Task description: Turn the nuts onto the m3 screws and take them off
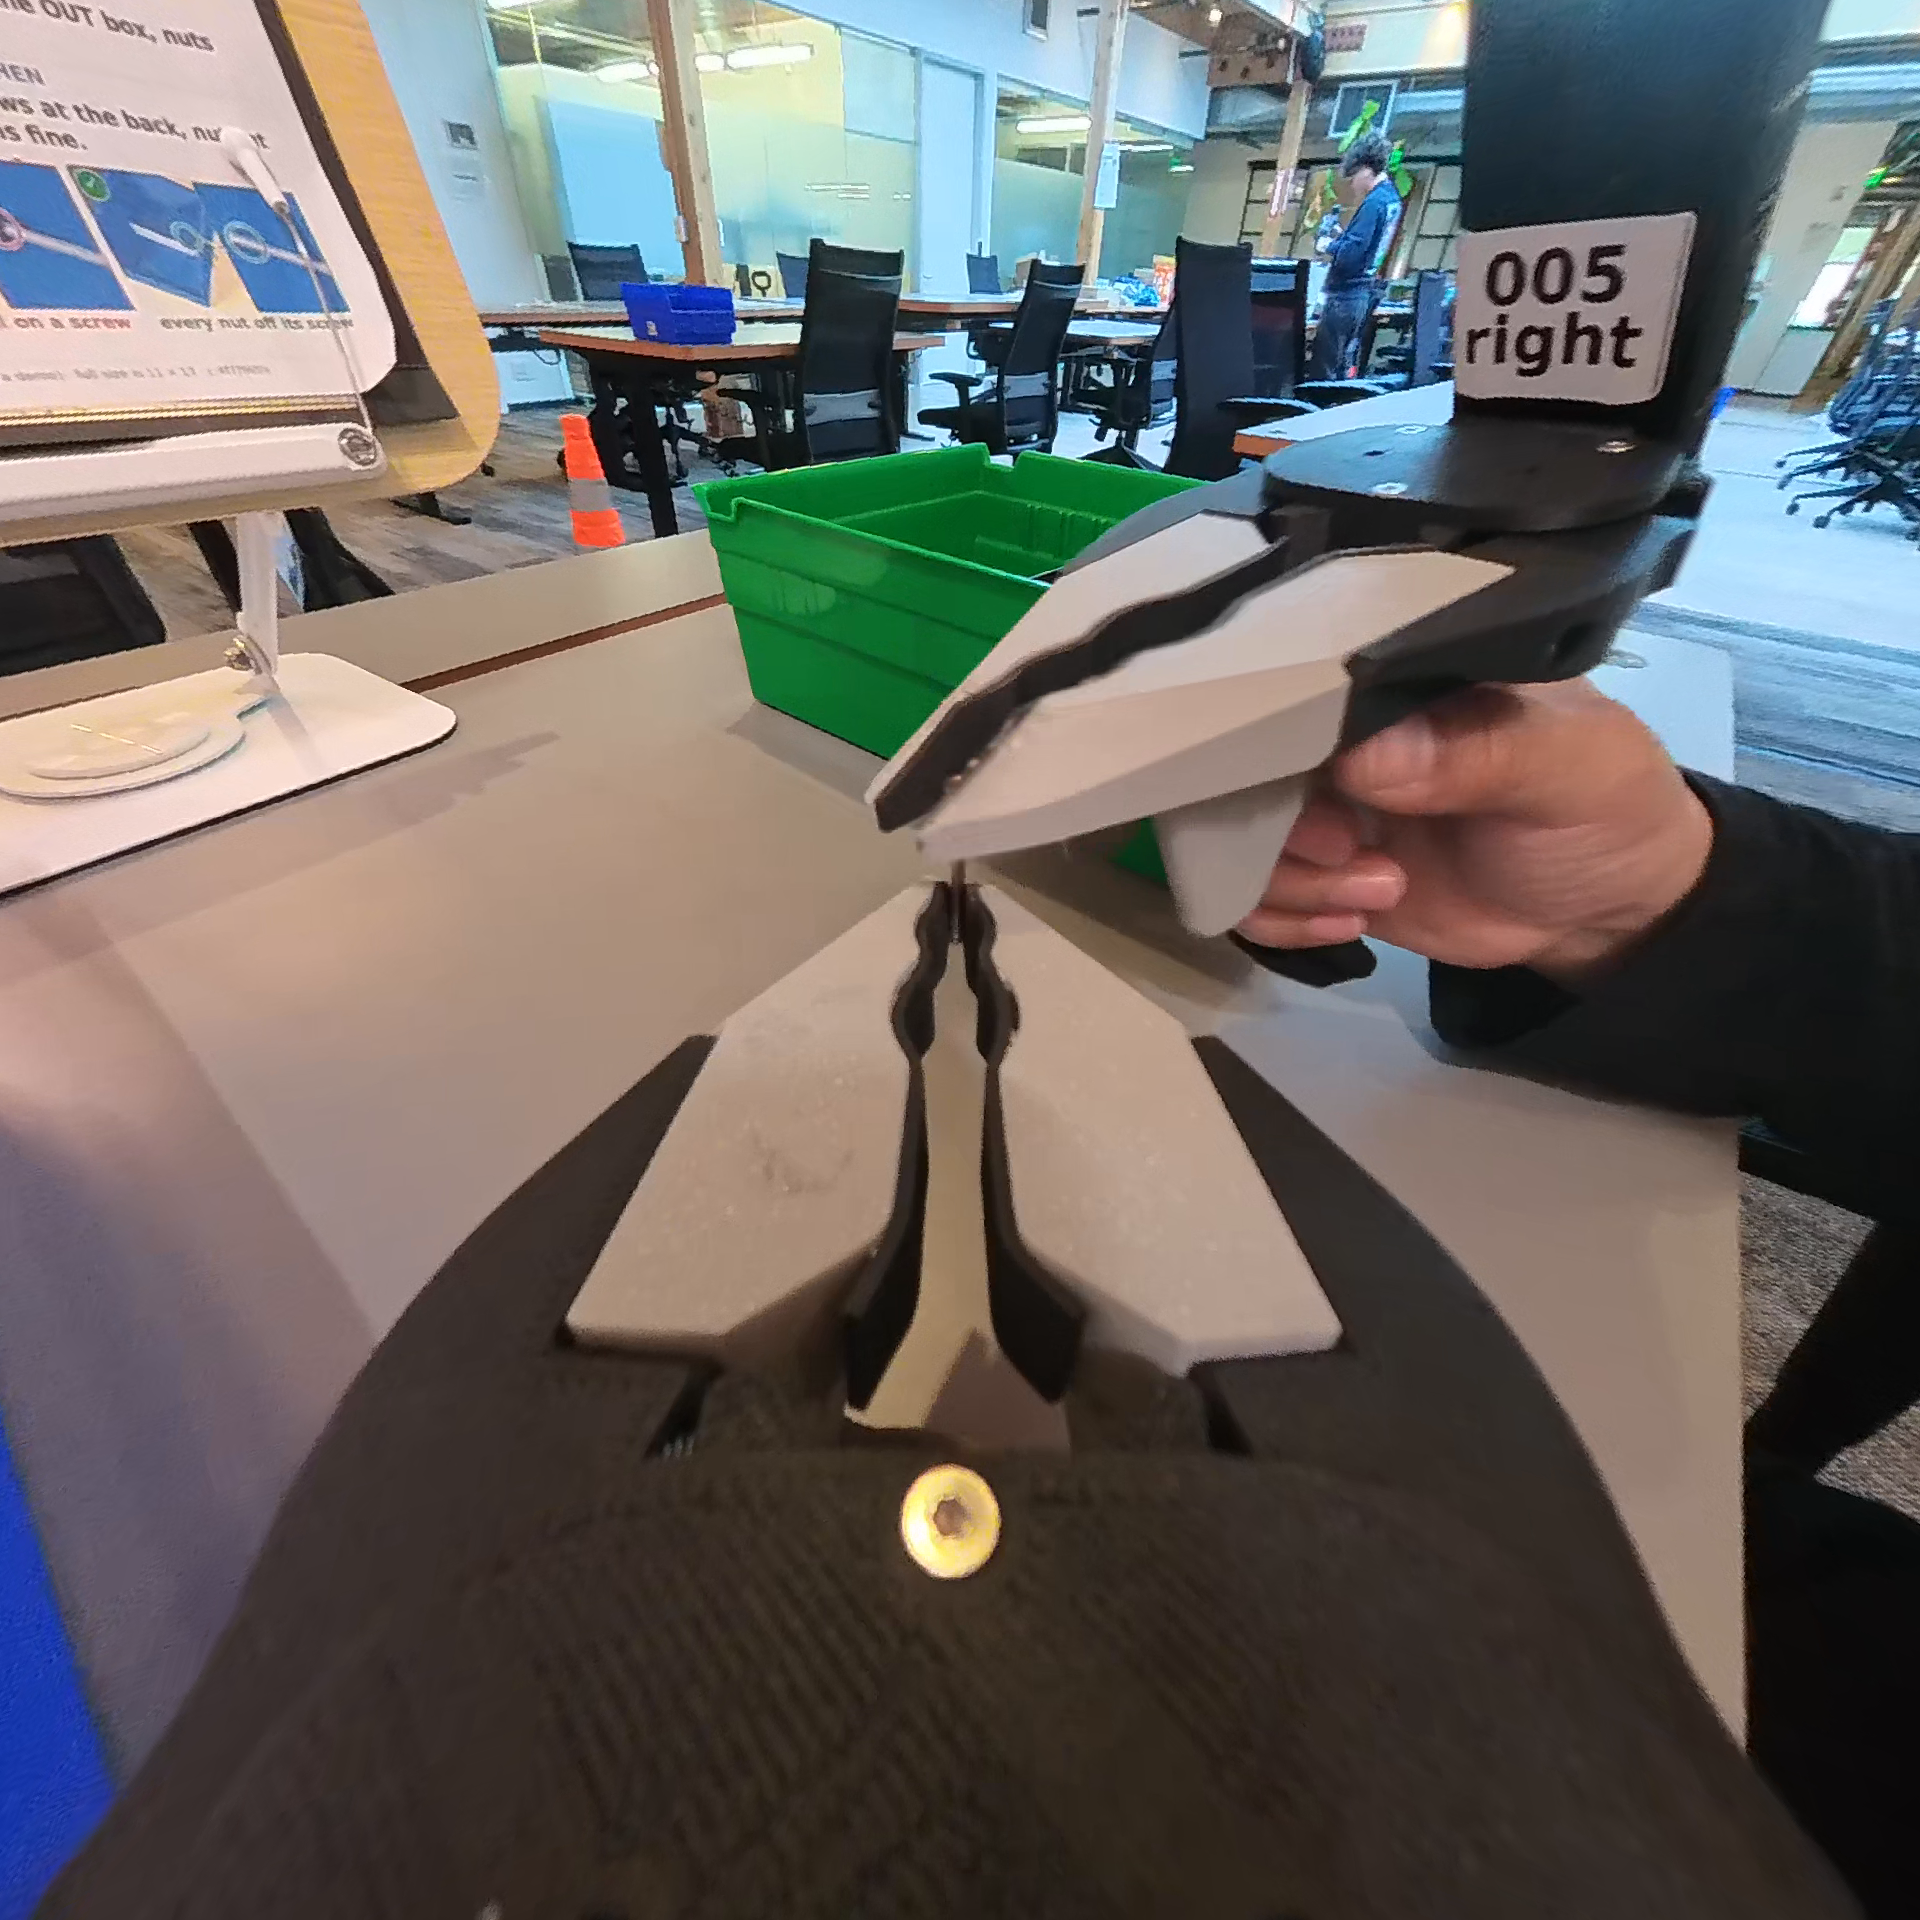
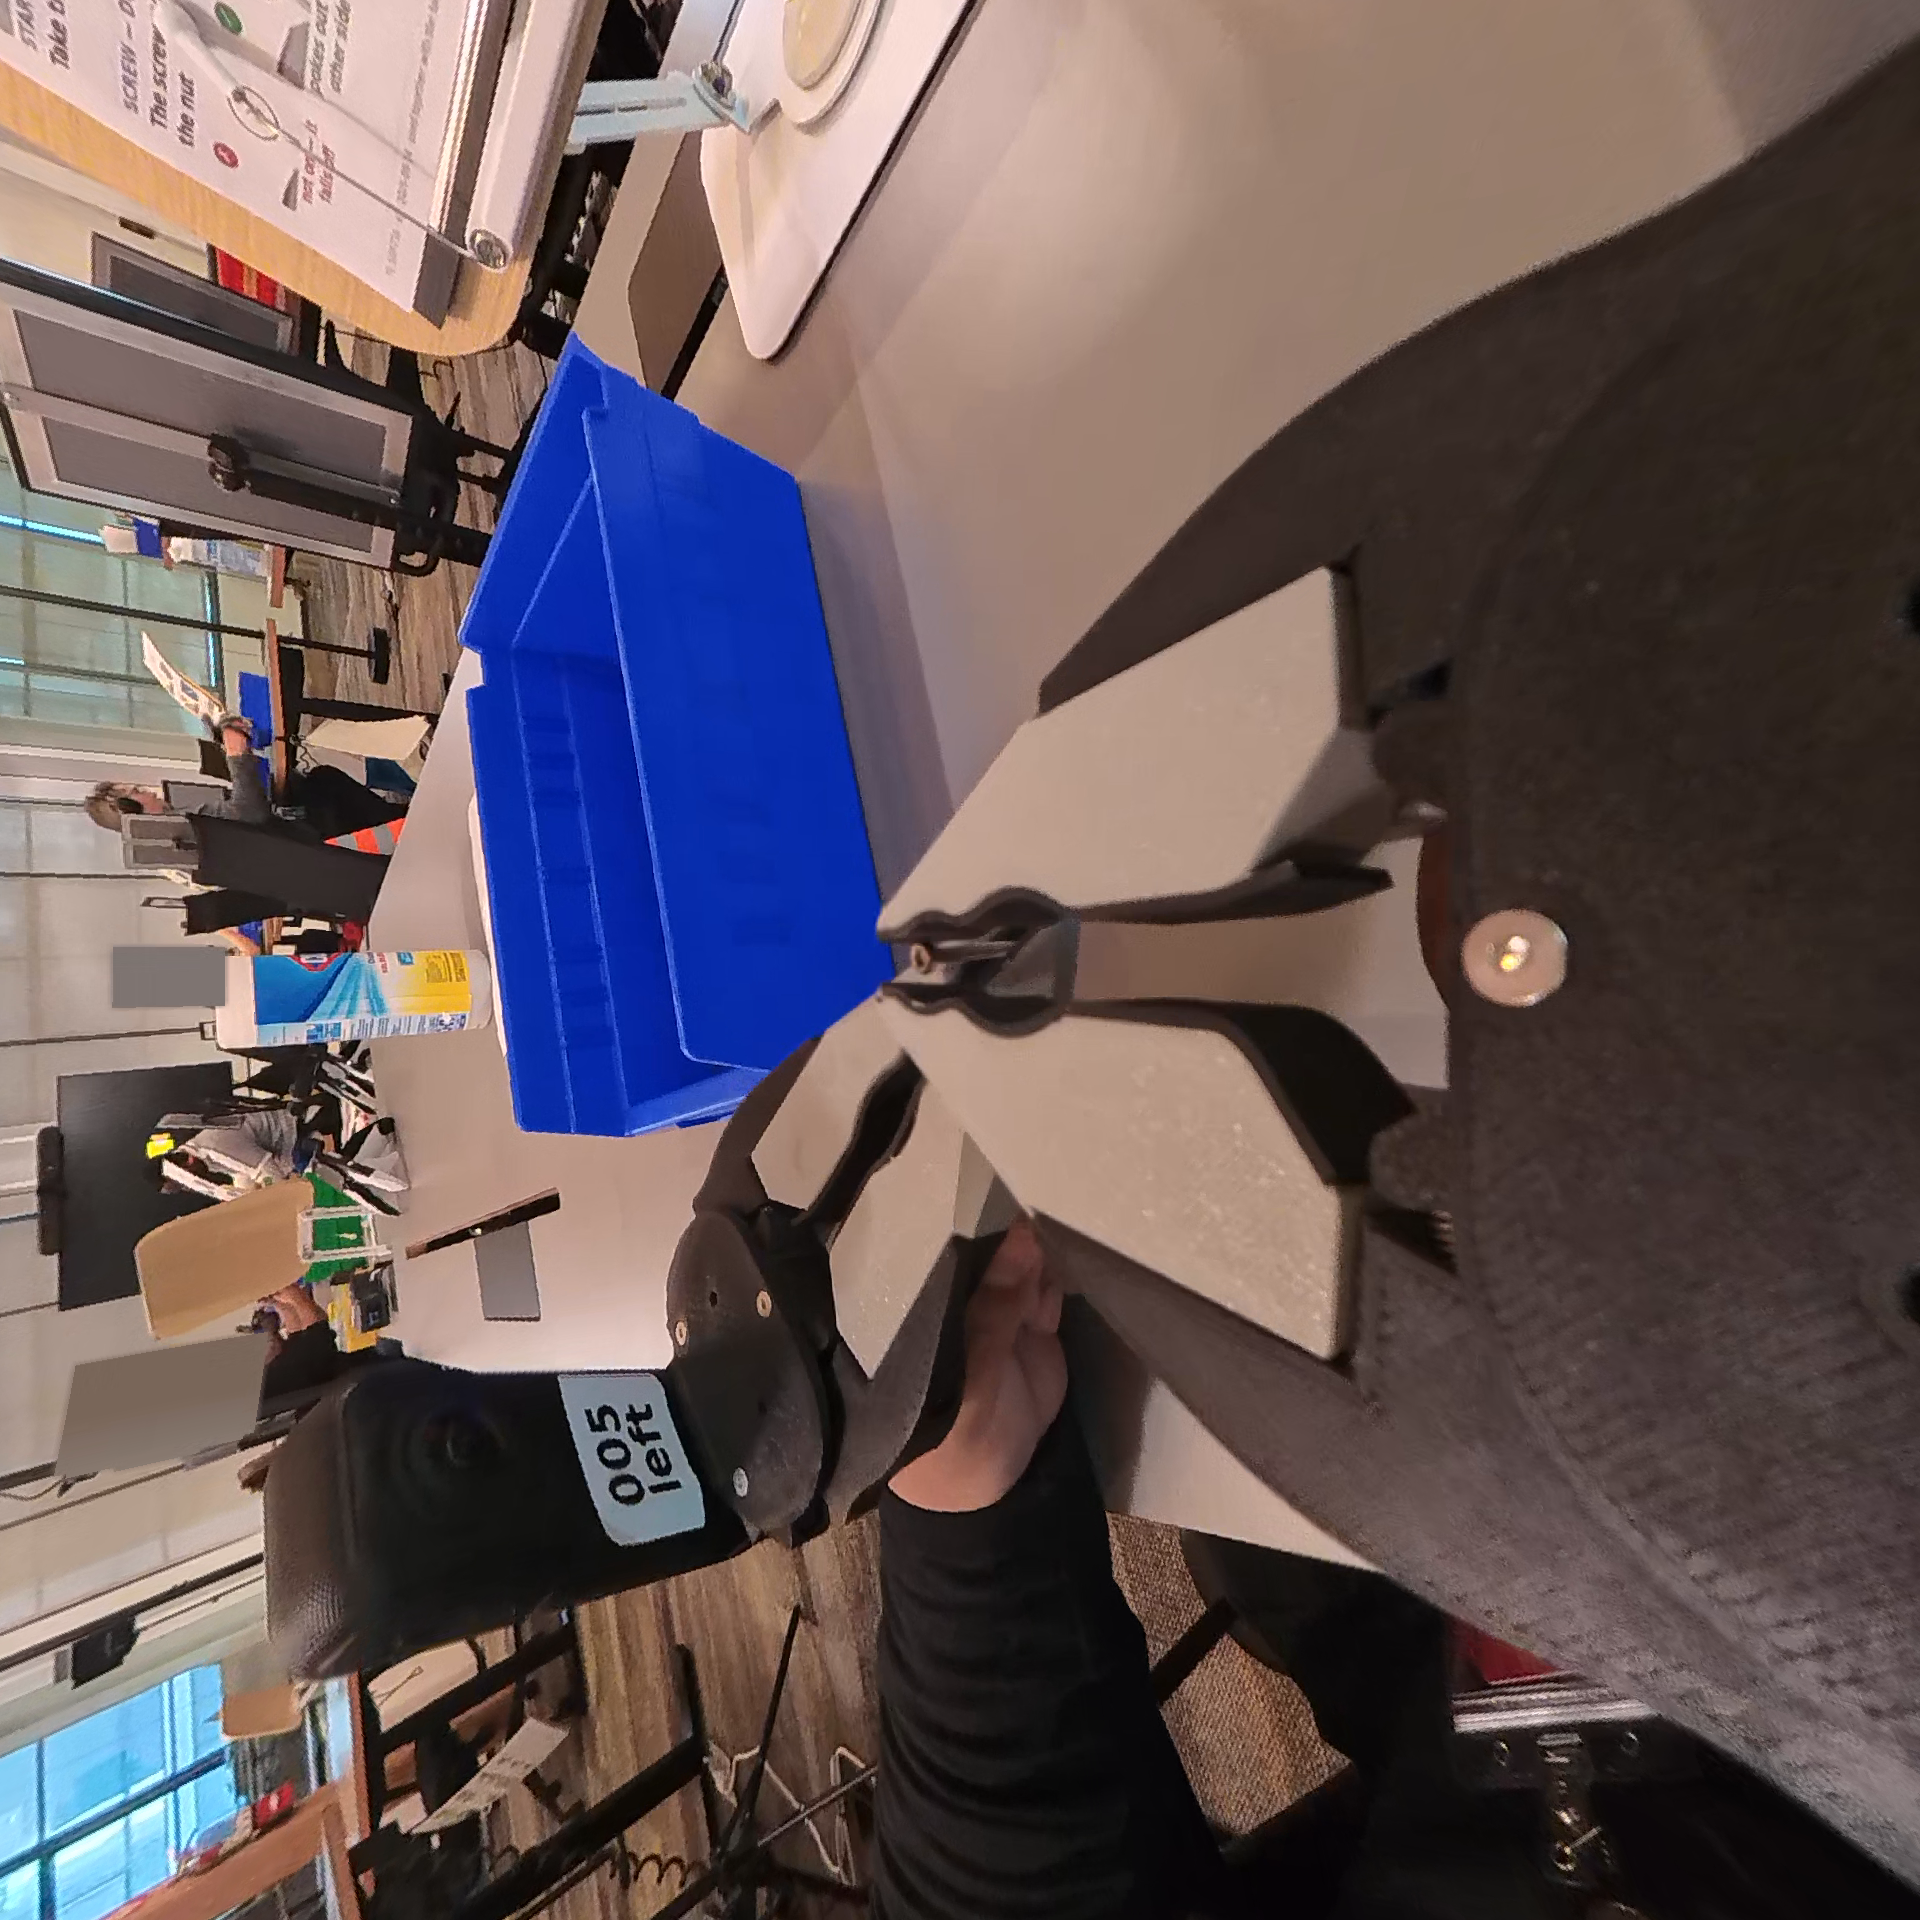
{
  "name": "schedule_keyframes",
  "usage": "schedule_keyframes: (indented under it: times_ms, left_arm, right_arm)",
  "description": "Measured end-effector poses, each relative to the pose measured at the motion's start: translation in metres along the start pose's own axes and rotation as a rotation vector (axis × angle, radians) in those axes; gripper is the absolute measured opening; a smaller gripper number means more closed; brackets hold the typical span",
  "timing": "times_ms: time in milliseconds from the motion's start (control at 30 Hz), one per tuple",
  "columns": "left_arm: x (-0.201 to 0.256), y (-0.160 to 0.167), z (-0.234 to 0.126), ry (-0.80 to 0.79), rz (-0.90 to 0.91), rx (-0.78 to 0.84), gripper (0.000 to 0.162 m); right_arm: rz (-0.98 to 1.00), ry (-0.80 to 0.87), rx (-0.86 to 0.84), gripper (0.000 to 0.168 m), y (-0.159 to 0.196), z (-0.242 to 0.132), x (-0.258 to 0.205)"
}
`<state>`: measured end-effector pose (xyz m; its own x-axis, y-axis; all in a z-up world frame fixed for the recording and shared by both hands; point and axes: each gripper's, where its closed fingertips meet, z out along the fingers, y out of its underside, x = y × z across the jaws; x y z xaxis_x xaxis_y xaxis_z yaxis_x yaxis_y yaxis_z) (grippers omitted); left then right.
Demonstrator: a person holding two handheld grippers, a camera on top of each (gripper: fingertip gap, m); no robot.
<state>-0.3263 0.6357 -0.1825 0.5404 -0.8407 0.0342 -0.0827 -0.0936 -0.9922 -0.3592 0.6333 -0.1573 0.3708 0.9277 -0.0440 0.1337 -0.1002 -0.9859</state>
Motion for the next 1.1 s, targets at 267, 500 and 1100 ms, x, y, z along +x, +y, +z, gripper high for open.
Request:
schedule_keyframes:
  times_ms: [267, 500, 1100]
  left_arm:
    - [0.003, 0.0, 0.0, 0.017, -0.003, 0.0, 0.0]
    - [0.001, 0.0, 0.0, 0.012, -0.014, 0.002, 0.0]
    - [0.015, 0.0, 0.004, 0.082, 0.01, -0.004, 0.0]
  right_arm:
    - [0.076, -0.064, 0.042, 0.002, -0.007, -0.004, -0.002]
    - [0.0, 0.054, 0.105, 0.002, -0.024, -0.023, 0.012]
    - [0.231, 0.479, -0.628, 0.008, 0.102, -0.201, 0.122]
